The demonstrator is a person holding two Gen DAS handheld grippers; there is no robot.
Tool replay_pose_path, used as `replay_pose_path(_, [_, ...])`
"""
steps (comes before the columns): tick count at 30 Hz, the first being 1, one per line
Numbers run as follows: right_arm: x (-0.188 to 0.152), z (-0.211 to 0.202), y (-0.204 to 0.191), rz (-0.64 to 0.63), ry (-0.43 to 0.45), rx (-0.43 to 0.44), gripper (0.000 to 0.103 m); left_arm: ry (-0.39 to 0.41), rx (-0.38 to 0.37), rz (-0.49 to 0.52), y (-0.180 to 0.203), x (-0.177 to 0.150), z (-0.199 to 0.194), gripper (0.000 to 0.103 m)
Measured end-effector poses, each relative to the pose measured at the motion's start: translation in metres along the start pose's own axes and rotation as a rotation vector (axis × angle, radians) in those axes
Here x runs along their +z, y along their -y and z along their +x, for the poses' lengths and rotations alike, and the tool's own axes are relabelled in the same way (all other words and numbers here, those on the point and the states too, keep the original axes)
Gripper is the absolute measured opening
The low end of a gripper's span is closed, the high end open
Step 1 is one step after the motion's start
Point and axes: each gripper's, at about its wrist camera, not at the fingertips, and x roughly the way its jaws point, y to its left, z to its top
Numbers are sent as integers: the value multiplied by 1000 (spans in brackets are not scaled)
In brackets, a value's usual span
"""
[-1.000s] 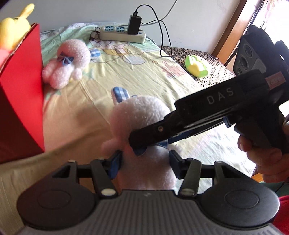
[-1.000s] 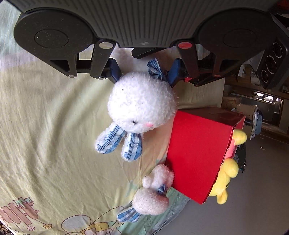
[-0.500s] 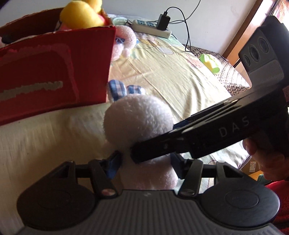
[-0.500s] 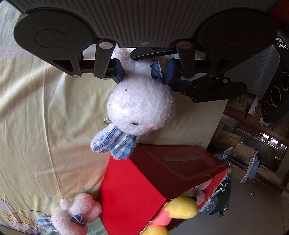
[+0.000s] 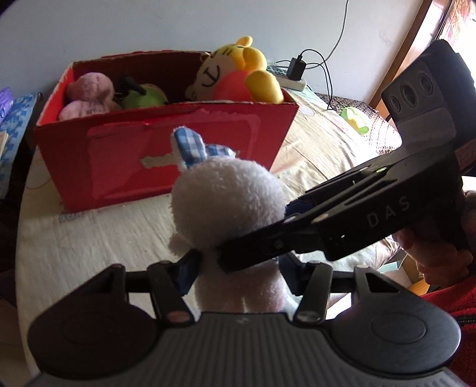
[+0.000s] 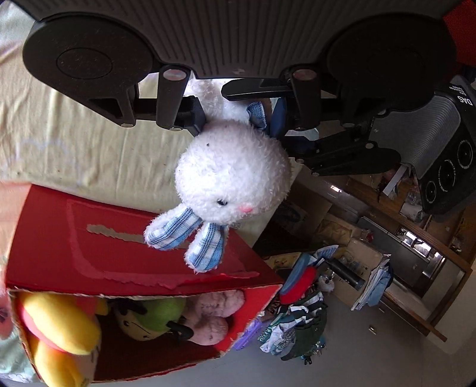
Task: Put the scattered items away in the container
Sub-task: 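Lift the white bunny with the right gripper and carry it over the box, then lower the white bunny into the red box beside the tiger plush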
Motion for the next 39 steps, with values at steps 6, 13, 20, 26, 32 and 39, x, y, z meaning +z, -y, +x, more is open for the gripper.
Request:
replay_pose_path(6, [16, 19, -33, -38, 43, 24, 48, 36, 25, 15, -33, 2, -37, 57])
replay_pose_path(13, [35, 14, -47, -58, 116, 35, 48, 115, 35, 18, -54, 17, -60, 57])
replay_pose_path(20, [65, 0, -49, -74, 216, 31, 48, 226, 55, 41, -63, 48, -70, 57])
replay_pose_path(26, [85, -12, -39, -104, 294, -59, 48, 280, 63, 86, -61, 83, -54, 57])
replay_pose_path(32, [101, -25, -12, -74, 326, -177, 48, 267, -17, 94, -61, 119, -15, 57])
replay_pose_path(39, [111, -19, 15, -8, 319, -278, 48, 204, -87, 92, -63, 145, 32, 57])
